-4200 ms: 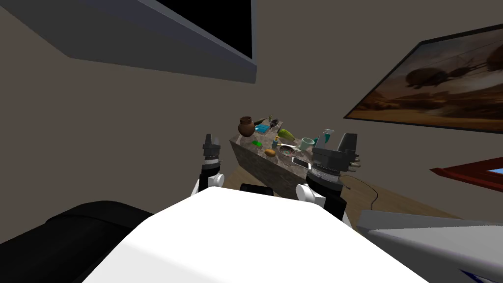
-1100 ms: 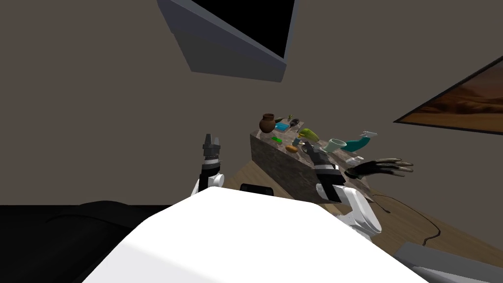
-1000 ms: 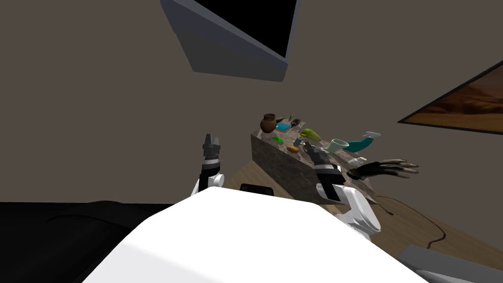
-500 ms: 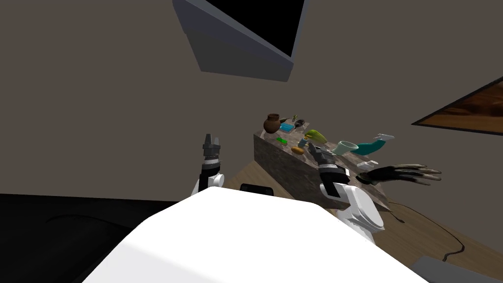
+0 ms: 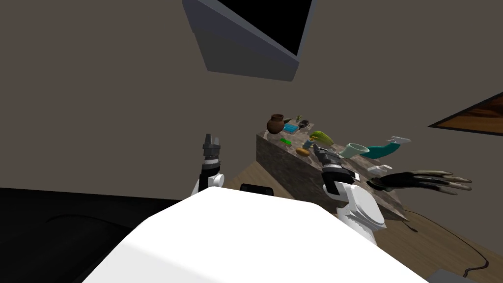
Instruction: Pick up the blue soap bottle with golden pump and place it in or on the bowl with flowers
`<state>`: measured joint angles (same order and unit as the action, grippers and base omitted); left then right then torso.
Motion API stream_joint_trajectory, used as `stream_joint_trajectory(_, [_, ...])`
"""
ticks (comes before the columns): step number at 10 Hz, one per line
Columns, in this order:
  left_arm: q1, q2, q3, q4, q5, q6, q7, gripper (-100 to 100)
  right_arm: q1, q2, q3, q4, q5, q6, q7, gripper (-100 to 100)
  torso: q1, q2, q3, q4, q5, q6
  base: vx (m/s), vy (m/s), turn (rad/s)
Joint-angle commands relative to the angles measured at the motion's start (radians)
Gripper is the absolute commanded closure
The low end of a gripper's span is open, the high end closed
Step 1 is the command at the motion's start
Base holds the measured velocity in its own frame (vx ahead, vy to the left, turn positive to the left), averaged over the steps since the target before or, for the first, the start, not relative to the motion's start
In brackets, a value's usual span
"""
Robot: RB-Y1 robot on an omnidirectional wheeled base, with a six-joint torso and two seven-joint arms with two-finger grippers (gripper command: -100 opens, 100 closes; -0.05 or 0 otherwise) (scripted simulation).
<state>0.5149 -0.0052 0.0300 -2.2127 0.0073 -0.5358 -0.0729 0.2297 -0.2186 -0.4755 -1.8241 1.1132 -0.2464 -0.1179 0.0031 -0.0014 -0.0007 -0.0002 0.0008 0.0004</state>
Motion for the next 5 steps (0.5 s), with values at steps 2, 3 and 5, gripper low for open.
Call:
stream_joint_trajectory(2, [0.000, 0.000, 0.000, 0.000, 0.000, 0.000, 0.000, 0, -0.034, 0.017, -0.036, 0.045, 0.073, 0.036, 0.012, -100, -0.001, 0.000, 0.000, 0.000, 0.000, 0.000, 0.022, 0.048, 0.043])
stream_joint_trajectory(3, [0.000, 0.000, 0.000, 0.000, 0.000, 0.000, 0.000, 0, -0.034, 0.017, -0.036, 0.045, 0.088, 0.036, 0.012, -100, -0.001, 0.000, 0.000, 0.000, 0.000, 0.000, 0.033, 0.037, 0.028])
stream_joint_trajectory(5, [0.000, 0.000, 0.000, 0.000, 0.000, 0.000, 0.000, 0, -0.050, 0.027, -0.057, 0.066, 0.135, 0.064, 0.015, -100, -0.002, -0.001, 0.000, 0.000, 0.000, 0.000, 0.040, 0.034, 0.043])
